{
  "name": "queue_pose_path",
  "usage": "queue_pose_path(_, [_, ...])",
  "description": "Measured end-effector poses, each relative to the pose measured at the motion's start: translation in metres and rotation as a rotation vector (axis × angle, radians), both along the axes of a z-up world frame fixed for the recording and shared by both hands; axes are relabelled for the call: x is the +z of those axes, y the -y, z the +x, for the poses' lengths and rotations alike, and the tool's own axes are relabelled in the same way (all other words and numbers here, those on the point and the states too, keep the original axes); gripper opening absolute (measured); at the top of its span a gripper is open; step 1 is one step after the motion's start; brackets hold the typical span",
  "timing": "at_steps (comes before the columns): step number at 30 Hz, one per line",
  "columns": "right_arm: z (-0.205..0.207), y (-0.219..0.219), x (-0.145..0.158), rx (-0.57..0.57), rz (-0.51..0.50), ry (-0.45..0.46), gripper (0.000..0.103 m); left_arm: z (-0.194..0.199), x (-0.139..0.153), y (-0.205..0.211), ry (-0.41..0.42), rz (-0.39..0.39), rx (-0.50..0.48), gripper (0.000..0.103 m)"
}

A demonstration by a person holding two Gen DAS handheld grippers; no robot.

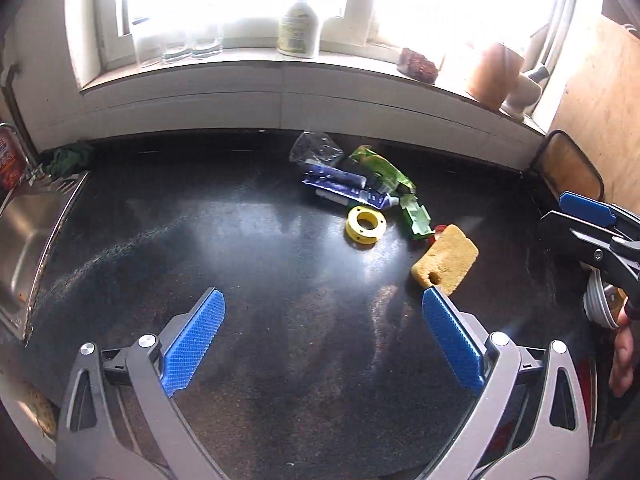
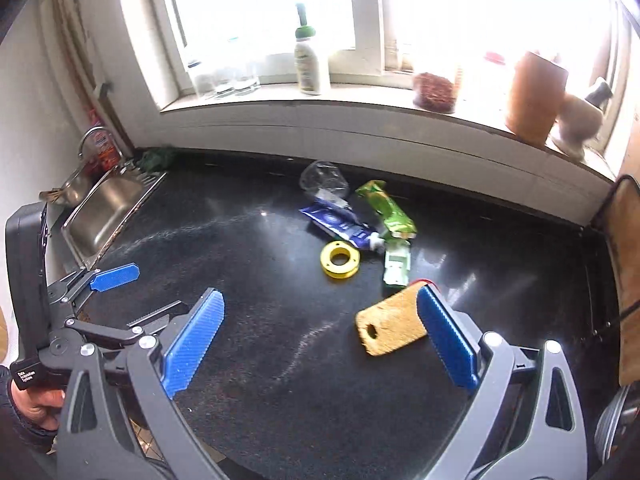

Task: Collect trash
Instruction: 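Return both tools to the countertop trash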

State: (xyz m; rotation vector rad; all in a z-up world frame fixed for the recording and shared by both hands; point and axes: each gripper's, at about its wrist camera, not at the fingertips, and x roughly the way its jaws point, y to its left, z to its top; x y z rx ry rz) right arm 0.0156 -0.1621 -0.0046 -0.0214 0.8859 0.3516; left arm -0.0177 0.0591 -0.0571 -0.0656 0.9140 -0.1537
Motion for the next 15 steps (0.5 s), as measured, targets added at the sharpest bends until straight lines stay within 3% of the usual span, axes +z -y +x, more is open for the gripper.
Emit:
queue_pose_path(5, [-0.003, 0.042, -0.006, -0.069, 0.006, -0.013, 0.094, 0.008, 0.001, 0.037, 0.001, 0.020, -0.075, 0.096])
queue_pose_path(15, [0.019, 0.049, -0.014, -0.044, 0.013, -0.026, 0.094, 0.026, -0.010, 0.055, -0.025, 0.045, -0.081, 0.096])
